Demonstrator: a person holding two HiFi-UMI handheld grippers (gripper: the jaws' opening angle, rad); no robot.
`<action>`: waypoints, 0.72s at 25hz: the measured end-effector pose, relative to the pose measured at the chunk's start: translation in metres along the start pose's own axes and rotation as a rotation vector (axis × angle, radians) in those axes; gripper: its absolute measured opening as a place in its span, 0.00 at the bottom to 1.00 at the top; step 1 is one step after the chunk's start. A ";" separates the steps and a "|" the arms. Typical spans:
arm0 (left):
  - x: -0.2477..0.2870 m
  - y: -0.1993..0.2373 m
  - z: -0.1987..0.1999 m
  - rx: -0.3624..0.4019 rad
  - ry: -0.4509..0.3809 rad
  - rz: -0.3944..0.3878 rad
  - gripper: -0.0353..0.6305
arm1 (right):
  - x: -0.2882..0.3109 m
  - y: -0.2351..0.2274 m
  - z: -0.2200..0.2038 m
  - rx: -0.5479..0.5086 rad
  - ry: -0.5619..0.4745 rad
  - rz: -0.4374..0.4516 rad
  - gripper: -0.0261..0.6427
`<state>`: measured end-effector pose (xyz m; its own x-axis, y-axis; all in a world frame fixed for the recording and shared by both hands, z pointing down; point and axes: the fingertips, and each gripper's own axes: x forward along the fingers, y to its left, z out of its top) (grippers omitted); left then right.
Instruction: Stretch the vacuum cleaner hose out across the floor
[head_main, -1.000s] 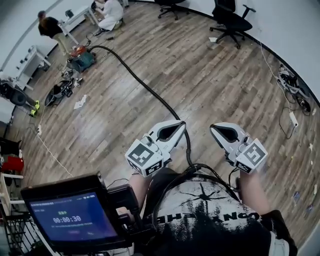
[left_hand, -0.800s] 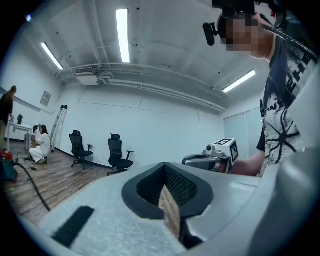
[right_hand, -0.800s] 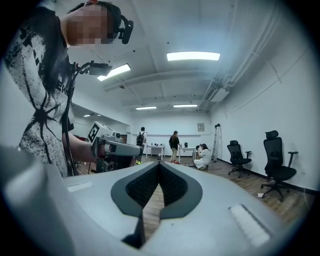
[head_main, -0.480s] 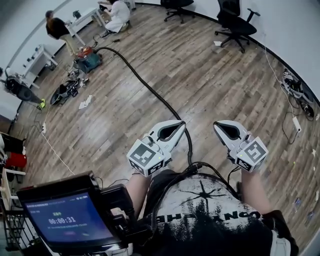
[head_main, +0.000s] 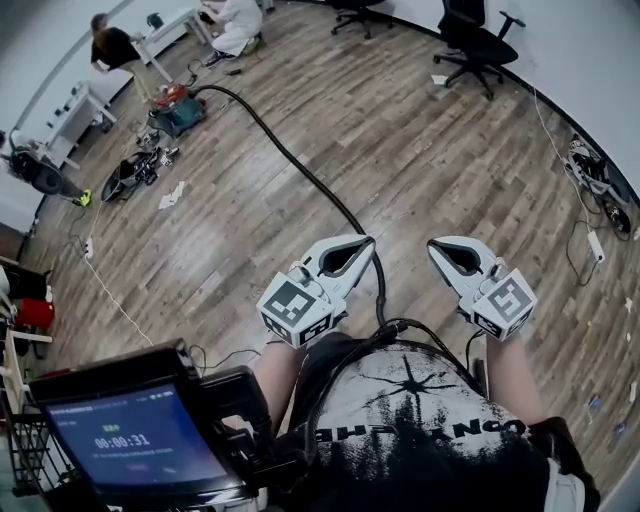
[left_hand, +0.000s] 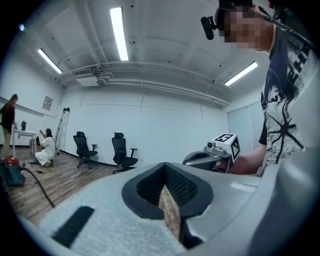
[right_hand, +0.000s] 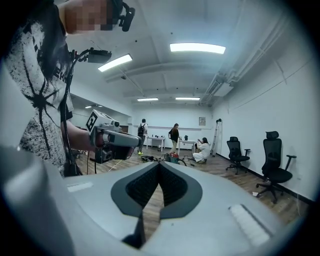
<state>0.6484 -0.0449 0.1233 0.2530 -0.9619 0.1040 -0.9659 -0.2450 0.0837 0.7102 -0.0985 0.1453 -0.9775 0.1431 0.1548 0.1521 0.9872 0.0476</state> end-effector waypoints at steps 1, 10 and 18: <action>0.000 0.001 0.000 -0.003 0.001 0.002 0.06 | 0.000 0.000 0.000 -0.002 0.001 0.000 0.05; -0.006 0.004 -0.005 -0.027 0.008 0.016 0.06 | 0.005 0.005 -0.001 -0.002 0.011 0.010 0.05; -0.007 0.004 -0.005 -0.050 -0.004 0.018 0.06 | 0.005 0.008 -0.003 0.033 0.001 0.021 0.05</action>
<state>0.6432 -0.0387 0.1274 0.2351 -0.9666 0.1021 -0.9664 -0.2212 0.1310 0.7071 -0.0898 0.1495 -0.9739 0.1641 0.1567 0.1680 0.9857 0.0119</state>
